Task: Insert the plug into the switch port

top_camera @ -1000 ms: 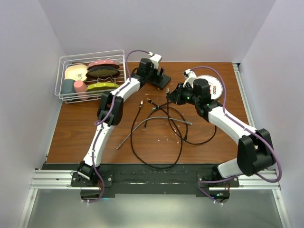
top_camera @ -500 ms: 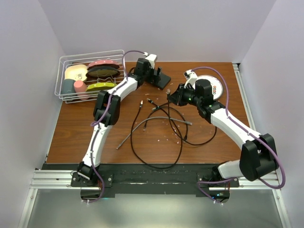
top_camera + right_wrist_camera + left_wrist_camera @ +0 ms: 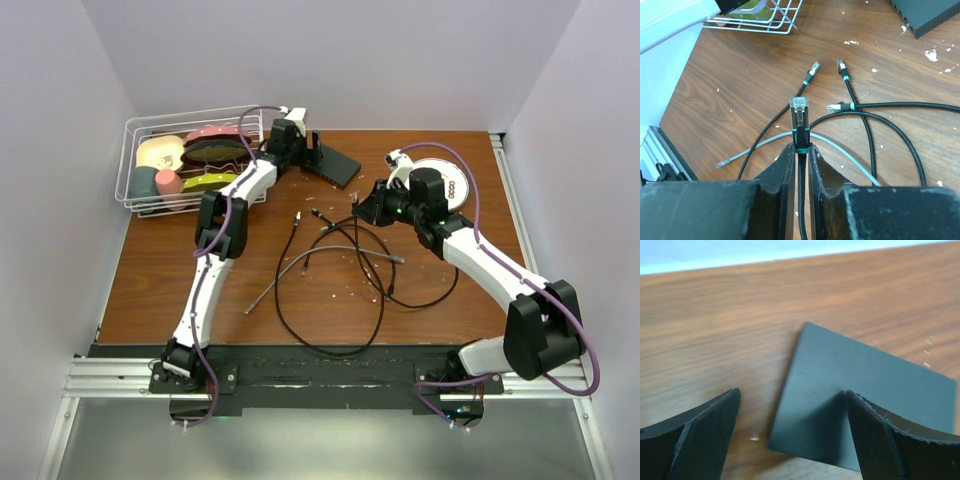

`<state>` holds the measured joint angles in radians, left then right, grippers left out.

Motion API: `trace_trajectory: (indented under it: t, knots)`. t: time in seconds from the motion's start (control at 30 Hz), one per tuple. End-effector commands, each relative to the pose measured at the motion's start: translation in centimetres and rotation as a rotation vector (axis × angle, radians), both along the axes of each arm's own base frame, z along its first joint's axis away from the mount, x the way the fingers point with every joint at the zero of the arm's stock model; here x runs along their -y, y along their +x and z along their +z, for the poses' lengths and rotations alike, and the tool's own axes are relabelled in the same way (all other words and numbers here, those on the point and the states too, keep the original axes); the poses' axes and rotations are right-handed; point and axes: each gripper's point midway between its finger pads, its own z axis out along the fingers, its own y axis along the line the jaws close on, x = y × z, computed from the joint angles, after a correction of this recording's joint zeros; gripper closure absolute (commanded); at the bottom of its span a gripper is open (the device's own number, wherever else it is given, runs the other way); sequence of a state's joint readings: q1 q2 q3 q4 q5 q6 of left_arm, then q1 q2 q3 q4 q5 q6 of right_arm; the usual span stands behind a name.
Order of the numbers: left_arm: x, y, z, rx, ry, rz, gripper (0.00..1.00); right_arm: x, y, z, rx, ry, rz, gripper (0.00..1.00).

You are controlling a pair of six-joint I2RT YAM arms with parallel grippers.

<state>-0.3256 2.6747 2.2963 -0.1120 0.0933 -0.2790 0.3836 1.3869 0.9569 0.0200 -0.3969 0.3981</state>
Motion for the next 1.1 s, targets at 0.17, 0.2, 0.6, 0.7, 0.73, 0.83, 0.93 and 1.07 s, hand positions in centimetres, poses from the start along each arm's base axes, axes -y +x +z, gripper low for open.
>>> trace_trajectory:
  t: [0.17, 0.2, 0.6, 0.7, 0.73, 0.83, 0.93, 1.07]
  knots:
    - [4.7, -5.9, 0.0, -0.084, -0.125, -0.234, 0.15, -0.1, -0.1, 0.7, 0.024, 0.004, 0.027, 1.0]
    - [4.7, -7.2, 0.0, -0.107, -0.13, -0.243, 0.15, 0.0, -0.1, 0.6, 0.023, 0.002, 0.022, 1.0]
    - [4.0, -11.0, 5.1, 0.009, -0.133, -0.224, 0.16, 0.2, -0.2, 0.6, 0.034, -0.019, 0.023, 1.0]
    - [3.5, -8.9, 7.9, 0.122, -0.121, -0.163, 0.12, 0.4, 0.1, 0.3, 0.029, -0.026, 0.01, 1.0]
    - [3.6, -8.0, 9.3, 0.184, -0.134, -0.152, 0.12, 0.4, 0.2, 0.3, 0.026, -0.026, 0.006, 1.0]
    - [4.4, -6.3, 10.5, 0.267, -0.129, -0.133, 0.11, 0.4, 0.5, 0.2, 0.021, -0.027, 0.001, 1.0]
    - [6.5, -4.8, 10.0, 0.306, -0.097, -0.179, 0.09, 0.3, 0.6, 0.1, 0.019, -0.03, 0.0, 1.0]
    - [10.9, -2.2, 8.0, 0.277, -0.072, -0.283, 0.08, 0.4, 0.7, -0.7, -0.007, -0.046, -0.002, 1.0]
